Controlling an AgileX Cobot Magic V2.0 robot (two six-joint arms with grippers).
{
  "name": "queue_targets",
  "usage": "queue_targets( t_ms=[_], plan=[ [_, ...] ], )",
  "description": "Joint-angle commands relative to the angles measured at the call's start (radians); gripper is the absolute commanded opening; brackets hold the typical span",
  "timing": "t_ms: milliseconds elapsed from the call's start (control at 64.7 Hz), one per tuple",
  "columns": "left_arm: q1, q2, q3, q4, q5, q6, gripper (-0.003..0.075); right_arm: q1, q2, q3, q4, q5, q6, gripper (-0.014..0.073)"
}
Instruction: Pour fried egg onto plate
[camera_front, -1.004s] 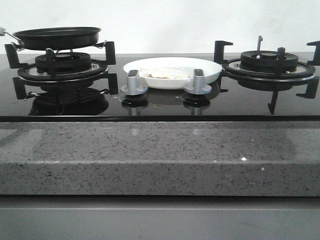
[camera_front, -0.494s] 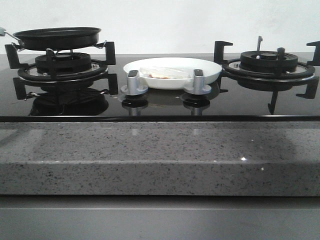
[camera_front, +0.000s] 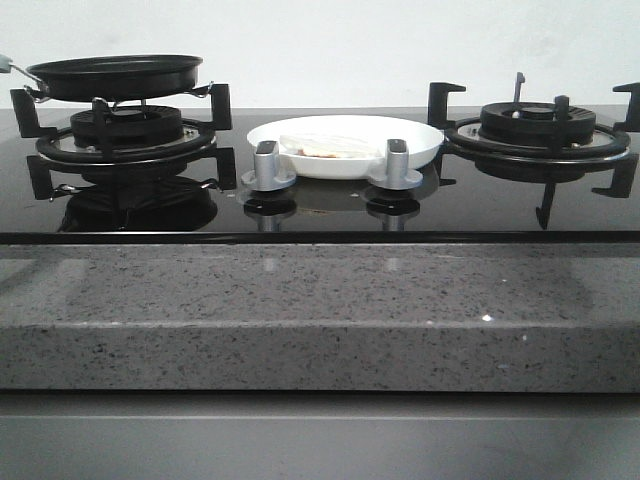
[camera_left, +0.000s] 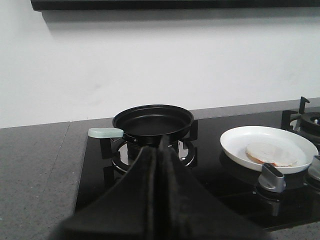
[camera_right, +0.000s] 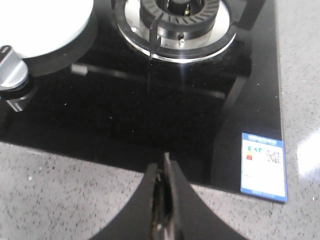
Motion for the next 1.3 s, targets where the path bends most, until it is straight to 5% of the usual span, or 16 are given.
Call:
queue_targets(
  t_ms=[0, 448, 1282],
  plan=[
    [-0.006, 0.011, -0.025, -0.010, -0.086, -0.007, -0.0019, -0.002, -0.110, 0.061, 0.000, -0.127, 0.000, -0.0057],
    [-0.006, 0.011, -0.025, -0.010, -0.086, -0.007, -0.0019, -0.002, -0.590, 0.276, 0.000, -0.160, 0.000, -0.0057],
    [-0.006, 0.011, -0.025, -0.010, -0.086, -0.007, -0.0019, -0.002, -0.605, 0.276, 0.000, -0.158, 0.000, -0.0057]
  ],
)
